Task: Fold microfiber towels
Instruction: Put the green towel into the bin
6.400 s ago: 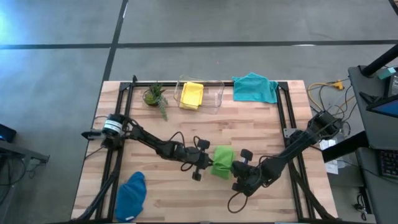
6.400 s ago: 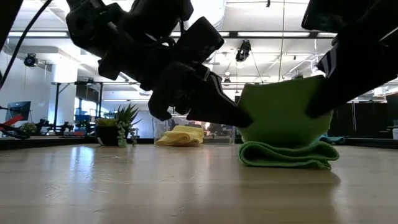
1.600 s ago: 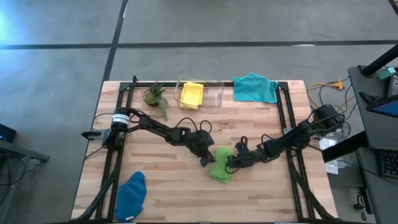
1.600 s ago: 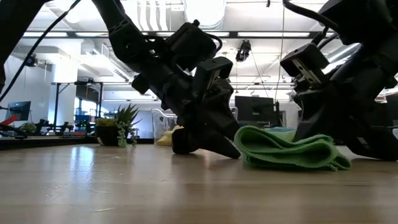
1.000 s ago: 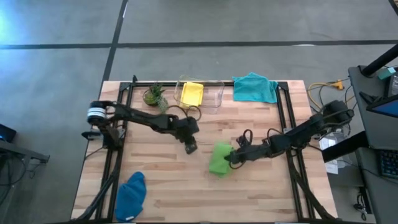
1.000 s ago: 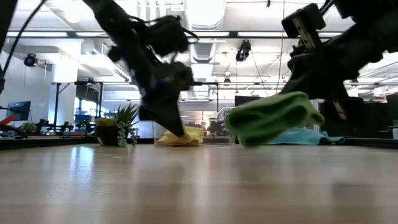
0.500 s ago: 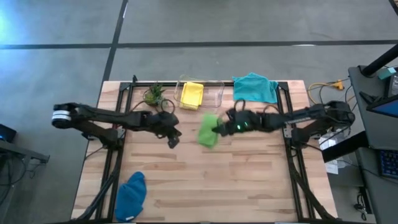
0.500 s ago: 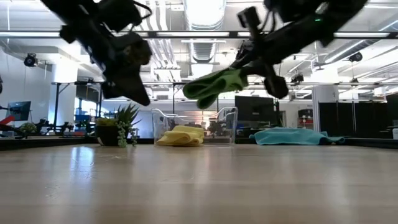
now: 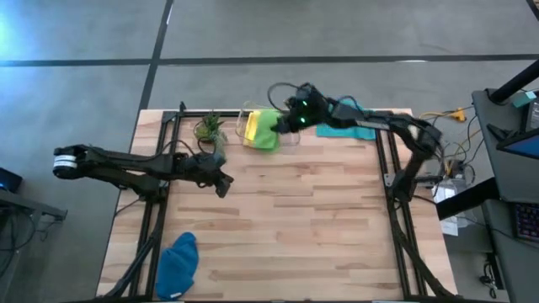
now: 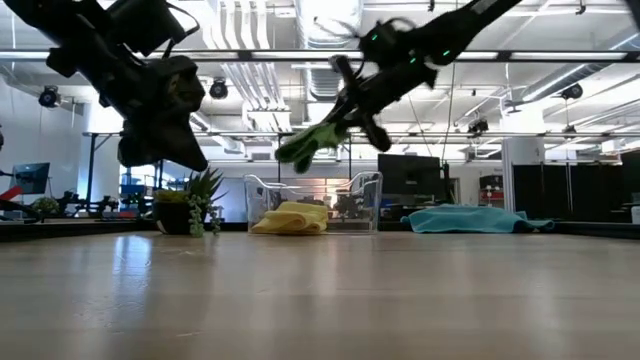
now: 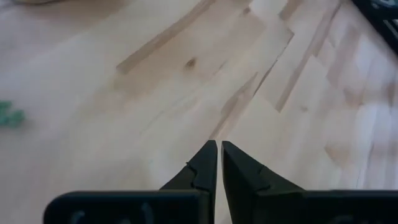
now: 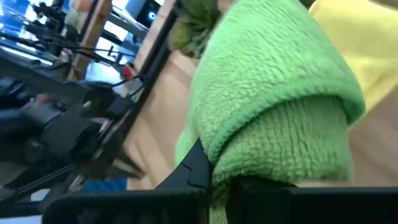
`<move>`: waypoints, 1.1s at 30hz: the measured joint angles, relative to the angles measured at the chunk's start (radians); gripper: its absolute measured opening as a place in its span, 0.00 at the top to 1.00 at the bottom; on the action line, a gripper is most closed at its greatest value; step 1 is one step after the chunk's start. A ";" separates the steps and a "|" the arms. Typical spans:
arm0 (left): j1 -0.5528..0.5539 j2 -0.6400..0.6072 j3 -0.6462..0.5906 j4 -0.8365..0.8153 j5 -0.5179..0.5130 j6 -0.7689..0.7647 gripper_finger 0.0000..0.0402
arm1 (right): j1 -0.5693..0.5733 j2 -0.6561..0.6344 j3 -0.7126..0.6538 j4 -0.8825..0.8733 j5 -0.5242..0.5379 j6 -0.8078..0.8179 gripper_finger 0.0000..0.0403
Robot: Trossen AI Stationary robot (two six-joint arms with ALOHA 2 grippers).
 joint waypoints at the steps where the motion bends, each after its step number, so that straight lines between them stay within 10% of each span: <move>1: 0.000 0.001 0.000 0.007 -0.010 -0.004 0.98 | -0.018 0.039 0.039 -0.012 -0.025 -0.009 0.98; 13: 0.000 0.006 0.002 0.042 -0.014 -0.007 0.98 | -0.101 0.383 0.415 -0.098 -0.158 -0.032 0.98; 33: 0.000 0.009 0.003 0.086 -0.044 -0.005 0.98 | -0.104 0.475 0.436 -0.124 -0.085 -0.032 0.98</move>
